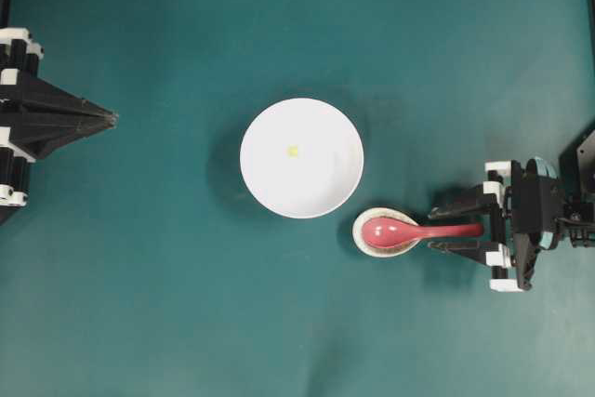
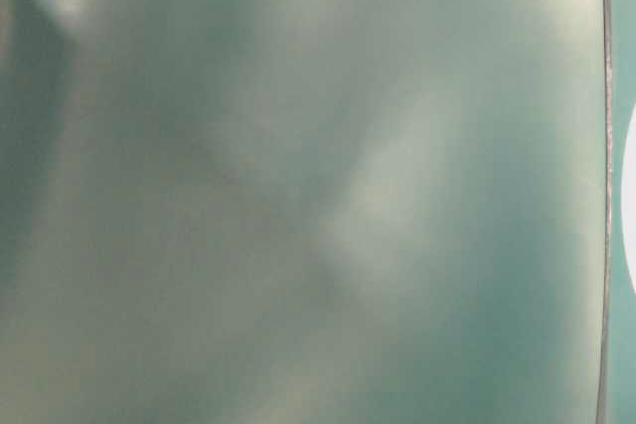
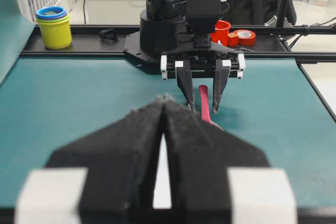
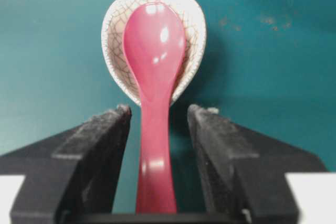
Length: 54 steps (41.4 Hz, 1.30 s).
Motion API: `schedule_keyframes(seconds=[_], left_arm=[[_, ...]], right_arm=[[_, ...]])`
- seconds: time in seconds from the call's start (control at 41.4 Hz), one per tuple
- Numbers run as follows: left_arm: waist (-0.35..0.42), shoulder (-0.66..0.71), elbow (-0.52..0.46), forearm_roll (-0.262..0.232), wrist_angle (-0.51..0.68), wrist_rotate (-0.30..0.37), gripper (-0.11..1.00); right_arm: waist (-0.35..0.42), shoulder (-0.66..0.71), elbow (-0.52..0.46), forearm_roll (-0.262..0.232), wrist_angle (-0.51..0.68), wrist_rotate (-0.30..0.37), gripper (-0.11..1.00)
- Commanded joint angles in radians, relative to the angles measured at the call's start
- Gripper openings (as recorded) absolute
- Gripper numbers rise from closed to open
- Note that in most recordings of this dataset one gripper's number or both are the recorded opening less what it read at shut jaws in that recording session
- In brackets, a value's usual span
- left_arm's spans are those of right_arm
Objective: Scoop the yellow hexagonal prism block from the bowl with a spoon using the right arm.
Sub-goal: 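Lift the spoon off the rest and carry it over the bowl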
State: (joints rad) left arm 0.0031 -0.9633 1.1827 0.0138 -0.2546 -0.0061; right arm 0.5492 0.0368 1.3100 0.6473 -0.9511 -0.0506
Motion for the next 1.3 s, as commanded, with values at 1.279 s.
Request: schedule_keyframes(seconds=[1.279], left_arm=[[0.003,0.005,-0.021,0.003,-0.006,0.006,0.00]], right_arm=[[-0.408,-0.575,-0.172,-0.005,0.738,-0.278,0.23]])
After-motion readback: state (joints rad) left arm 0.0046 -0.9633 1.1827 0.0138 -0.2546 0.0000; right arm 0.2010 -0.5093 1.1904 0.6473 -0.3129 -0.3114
